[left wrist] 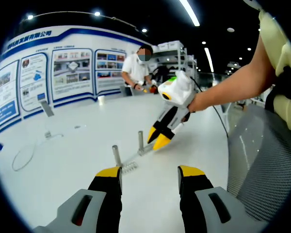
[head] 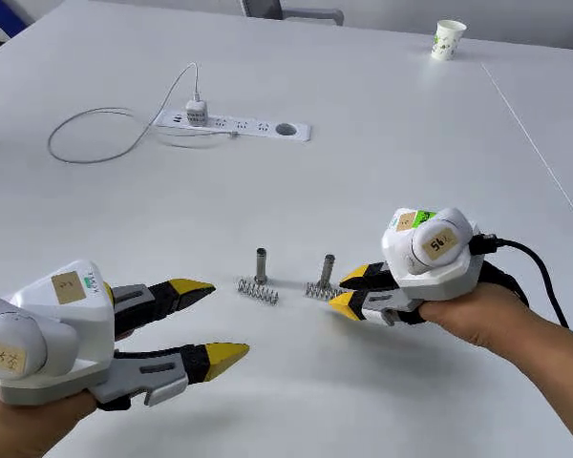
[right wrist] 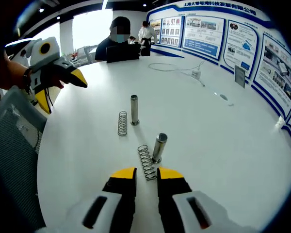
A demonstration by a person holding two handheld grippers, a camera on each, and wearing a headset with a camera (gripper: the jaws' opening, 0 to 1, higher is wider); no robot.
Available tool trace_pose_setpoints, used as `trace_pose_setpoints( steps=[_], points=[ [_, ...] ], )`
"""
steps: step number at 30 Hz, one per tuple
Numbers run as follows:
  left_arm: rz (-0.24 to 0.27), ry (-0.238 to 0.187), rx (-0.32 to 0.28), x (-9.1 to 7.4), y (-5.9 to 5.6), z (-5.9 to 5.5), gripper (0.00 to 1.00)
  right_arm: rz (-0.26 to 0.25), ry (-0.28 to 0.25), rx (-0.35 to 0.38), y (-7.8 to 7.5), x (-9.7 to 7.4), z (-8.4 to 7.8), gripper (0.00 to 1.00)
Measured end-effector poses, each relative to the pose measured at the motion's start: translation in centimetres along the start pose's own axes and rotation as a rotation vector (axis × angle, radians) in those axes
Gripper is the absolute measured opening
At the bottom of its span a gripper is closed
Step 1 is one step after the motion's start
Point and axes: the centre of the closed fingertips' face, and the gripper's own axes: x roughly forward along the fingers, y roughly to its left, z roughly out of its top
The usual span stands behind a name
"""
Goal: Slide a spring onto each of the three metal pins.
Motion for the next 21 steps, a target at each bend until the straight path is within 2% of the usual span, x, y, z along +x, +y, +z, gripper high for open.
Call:
trace_pose_setpoints(
  steps=[12,21],
  points=[
    [0.003,0.000,-0.006,0.07,0.17,-0.15,0.47,0.021,0.046,-0.007,0.29,0.26,-1.07,0.14],
    [-0.008,0.005,-0.003,0.28,-0.06,-0.26,0.47,0.040,0.050,-0.007,0.95,0.13,-0.99,0.12]
  ],
)
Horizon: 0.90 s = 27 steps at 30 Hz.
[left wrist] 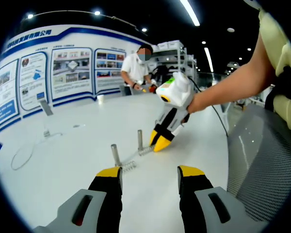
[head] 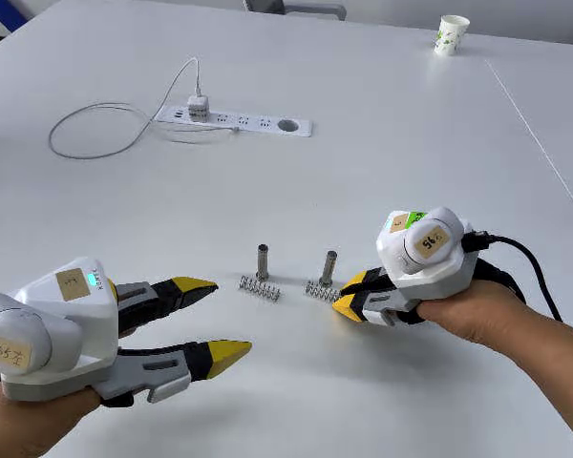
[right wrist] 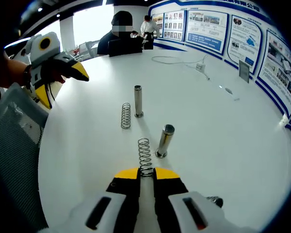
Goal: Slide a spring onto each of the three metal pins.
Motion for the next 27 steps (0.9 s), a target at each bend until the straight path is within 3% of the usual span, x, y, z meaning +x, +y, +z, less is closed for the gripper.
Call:
trace_pose_setpoints(
  steps=[8,14,22,27],
  points=[
    [-0.026,0.021,0.020,0.7,-0.3,-0.6,0.45,0.058,0.008,-0.032,2.0,-0.7,0.3,0.11],
    [-0.064,0.045,0.055,1.6,-0.7,-0.8,0.44,0.108,-0.006,-0.086,3.8,-1.9,1.7,0.11],
    [-0.103,0.066,0.106,2.1,-1.4,-0.9,0.42,0.230,-0.005,-0.199,7.5,-3.2,3.7,0.11],
    [-0.122,0.067,0.133,2.3,-2.0,-0.8,0.35,0.263,-0.010,-0.250,8.7,-3.5,4.9,0.11]
  ],
)
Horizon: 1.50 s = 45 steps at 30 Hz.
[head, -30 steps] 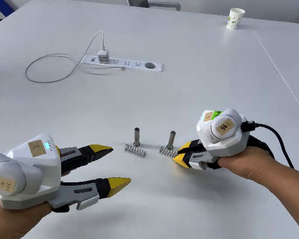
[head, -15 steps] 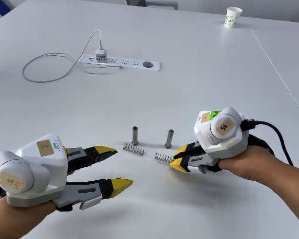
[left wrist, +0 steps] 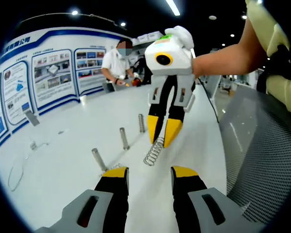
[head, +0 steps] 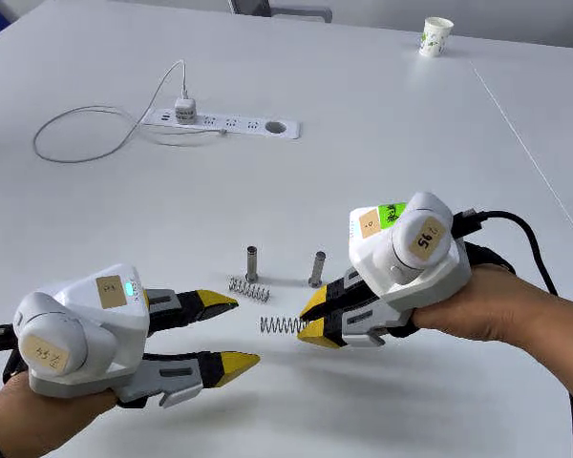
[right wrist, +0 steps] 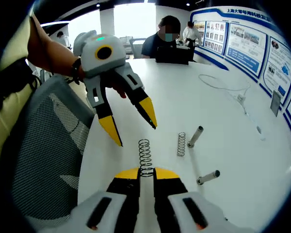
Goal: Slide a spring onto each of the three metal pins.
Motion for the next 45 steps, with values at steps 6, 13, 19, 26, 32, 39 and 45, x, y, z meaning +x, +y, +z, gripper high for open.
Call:
trace_pose_setpoints(
  steps=[6,13,19,26,32,39,45],
  points=[
    [-0.020,0.005,0.033,0.1,-0.7,0.2,0.29,0.032,0.025,-0.054,0.8,0.1,0.7,0.11],
    [-0.035,0.006,0.073,0.3,-1.2,0.3,0.18,0.053,0.056,-0.081,1.3,0.3,0.8,0.11],
    [-0.038,0.017,0.111,0.3,-1.4,0.2,0.12,0.059,0.061,-0.088,1.6,0.1,1.1,0.11],
    [-0.036,0.021,0.117,0.3,-1.4,0.1,0.11,0.057,0.049,-0.081,1.7,-0.5,2.1,0.11],
    [-0.029,0.018,0.101,0.1,-1.3,0.0,0.10,0.053,0.010,-0.080,1.8,-0.8,3.6,0.11],
    [-0.021,0.003,0.078,0.1,-1.1,0.1,0.10,0.042,-0.008,-0.093,1.9,-0.9,4.7,0.11],
    [-0.016,-0.012,0.061,0.1,-0.8,0.5,0.10,0.031,-0.034,-0.102,1.8,-1.0,5.8,0.11]
  ],
)
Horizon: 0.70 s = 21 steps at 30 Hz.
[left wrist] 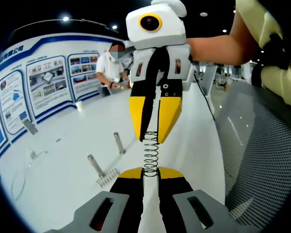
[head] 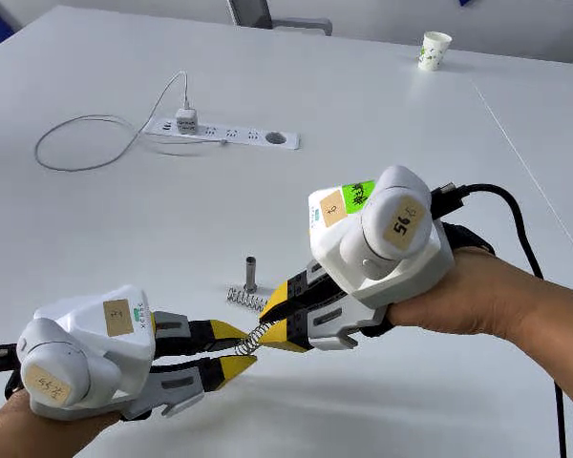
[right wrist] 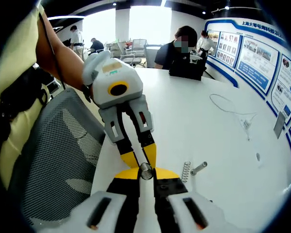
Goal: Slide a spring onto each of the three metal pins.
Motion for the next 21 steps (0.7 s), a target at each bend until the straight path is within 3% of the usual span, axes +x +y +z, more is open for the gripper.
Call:
trace_pose_setpoints(
  steps=[10,21],
  points=[
    [0.004,-0.027,-0.016,0.0,0.1,0.7,0.10,-0.010,-0.036,-0.019,0.0,0.2,1.7,0.11],
    [0.026,-0.062,-0.058,-0.3,0.5,1.0,0.10,-0.031,-0.070,0.006,-0.4,0.1,1.8,0.14]
  ],
)
